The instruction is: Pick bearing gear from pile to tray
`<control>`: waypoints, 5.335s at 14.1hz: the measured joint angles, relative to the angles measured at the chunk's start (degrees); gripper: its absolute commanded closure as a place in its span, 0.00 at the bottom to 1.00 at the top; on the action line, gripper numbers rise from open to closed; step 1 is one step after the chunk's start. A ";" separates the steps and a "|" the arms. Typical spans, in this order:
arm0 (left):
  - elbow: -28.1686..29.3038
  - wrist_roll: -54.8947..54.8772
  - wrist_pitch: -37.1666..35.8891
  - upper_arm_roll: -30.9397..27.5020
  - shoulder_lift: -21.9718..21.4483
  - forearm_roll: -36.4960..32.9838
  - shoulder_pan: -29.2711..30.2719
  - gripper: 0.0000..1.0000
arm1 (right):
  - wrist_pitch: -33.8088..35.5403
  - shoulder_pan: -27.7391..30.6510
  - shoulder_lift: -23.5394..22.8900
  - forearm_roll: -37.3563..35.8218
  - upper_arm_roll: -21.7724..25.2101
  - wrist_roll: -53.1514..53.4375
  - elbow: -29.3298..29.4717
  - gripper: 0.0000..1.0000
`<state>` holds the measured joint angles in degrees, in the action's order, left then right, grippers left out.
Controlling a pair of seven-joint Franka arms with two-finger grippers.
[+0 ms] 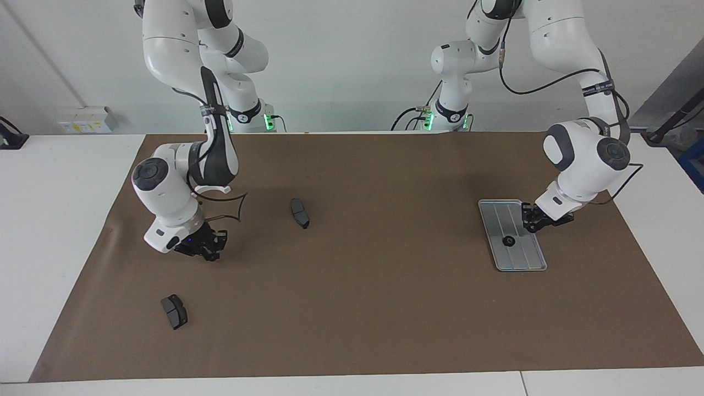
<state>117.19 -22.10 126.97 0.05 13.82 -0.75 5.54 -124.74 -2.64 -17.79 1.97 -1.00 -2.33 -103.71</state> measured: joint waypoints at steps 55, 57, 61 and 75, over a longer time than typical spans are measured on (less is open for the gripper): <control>-12.18 60.86 6.92 1.77 10.35 0.78 -41.21 0.53 | 5.97 -7.30 7.62 -6.23 1.25 21.93 5.13 0.00; -12.03 60.87 7.12 1.70 10.70 0.78 -41.21 0.55 | 7.70 -5.24 9.56 -6.12 1.25 20.30 5.20 0.00; -11.56 60.88 7.39 1.65 11.06 0.78 -41.21 0.60 | 12.68 -3.69 12.23 -6.11 1.20 19.52 6.45 0.00; -12.14 60.90 5.61 1.12 11.01 0.78 -41.07 0.93 | 32.31 1.49 15.85 -2.96 3.38 8.47 15.22 0.00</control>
<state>105.05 38.79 132.58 1.17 24.83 0.03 -35.53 -92.43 -1.14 -1.94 -0.99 2.38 6.14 -88.49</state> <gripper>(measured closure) 0.762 0.000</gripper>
